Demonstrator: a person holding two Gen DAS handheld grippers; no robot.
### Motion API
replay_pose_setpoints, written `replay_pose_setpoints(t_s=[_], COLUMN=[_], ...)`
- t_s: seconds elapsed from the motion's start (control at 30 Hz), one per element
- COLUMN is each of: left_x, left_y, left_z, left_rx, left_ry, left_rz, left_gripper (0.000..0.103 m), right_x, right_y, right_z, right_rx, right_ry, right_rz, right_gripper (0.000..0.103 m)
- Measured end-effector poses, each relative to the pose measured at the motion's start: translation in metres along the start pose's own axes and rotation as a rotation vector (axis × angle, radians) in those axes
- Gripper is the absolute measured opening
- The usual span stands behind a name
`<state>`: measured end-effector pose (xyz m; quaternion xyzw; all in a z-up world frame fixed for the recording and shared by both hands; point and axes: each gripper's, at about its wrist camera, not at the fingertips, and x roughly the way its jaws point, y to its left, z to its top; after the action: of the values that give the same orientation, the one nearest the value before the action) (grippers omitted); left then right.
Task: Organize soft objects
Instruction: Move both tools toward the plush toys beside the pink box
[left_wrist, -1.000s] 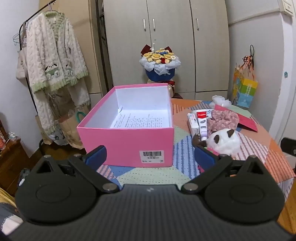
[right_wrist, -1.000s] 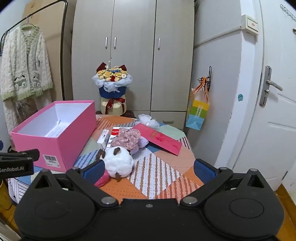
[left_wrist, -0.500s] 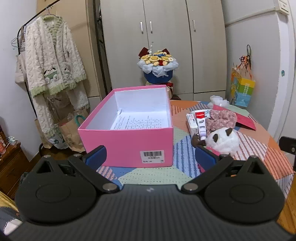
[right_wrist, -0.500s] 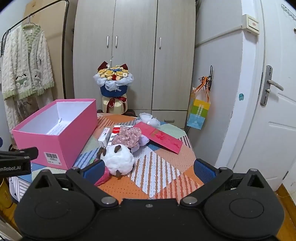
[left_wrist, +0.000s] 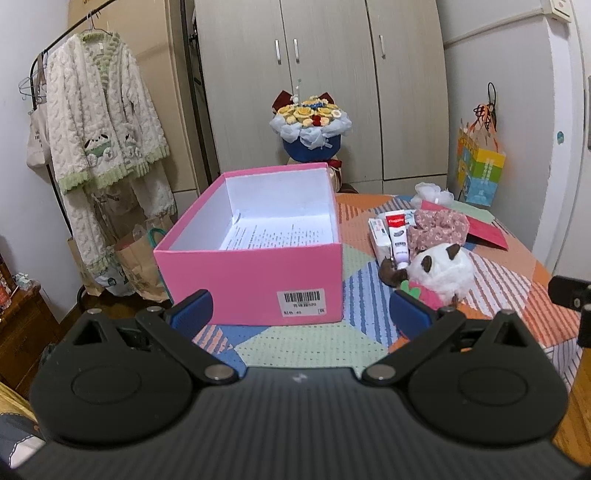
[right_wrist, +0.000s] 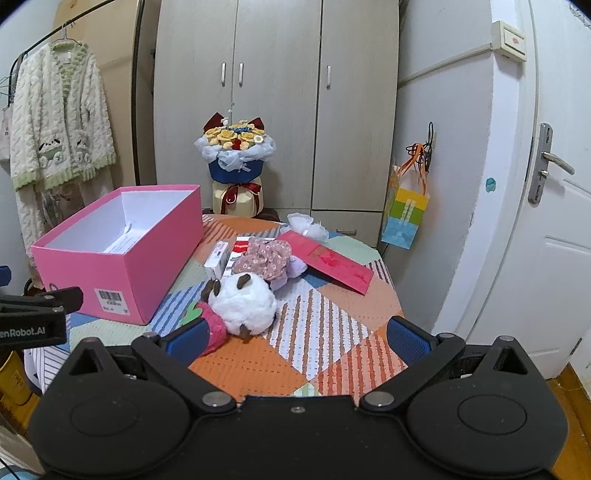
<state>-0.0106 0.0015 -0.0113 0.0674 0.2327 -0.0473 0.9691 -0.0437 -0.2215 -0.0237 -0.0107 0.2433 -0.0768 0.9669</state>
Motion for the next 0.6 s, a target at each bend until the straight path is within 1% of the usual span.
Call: replay_pose_setpoints(t_s=[0.2, 0.43, 0.6], left_x=[0.0012, 0.0002, -0.0041], left_y=[0.0006, 0.001, 0.0018], left_z=[-0.0016, -0.0006, 0.0007], left_rx=[-0.005, 0.003, -0.015], left_ry=[0.024, 0.02, 0.006], left_rz=[-0.023, -0.031, -0.039], left_gripper=[0.103, 0.103, 0.103], right_x=[-0.0004, -0.003, -0.0068], right_y=[-0.0015, -0.0046, -0.007], right_z=[-0.0025, -0.0033, -0.0046], right_rx=[0.006, 0.014, 0.022], right_ry=[0.018, 0.023, 0.015], right_rz=[0.029, 0.07, 0.072], right_gripper=[0.103, 0.103, 0.103])
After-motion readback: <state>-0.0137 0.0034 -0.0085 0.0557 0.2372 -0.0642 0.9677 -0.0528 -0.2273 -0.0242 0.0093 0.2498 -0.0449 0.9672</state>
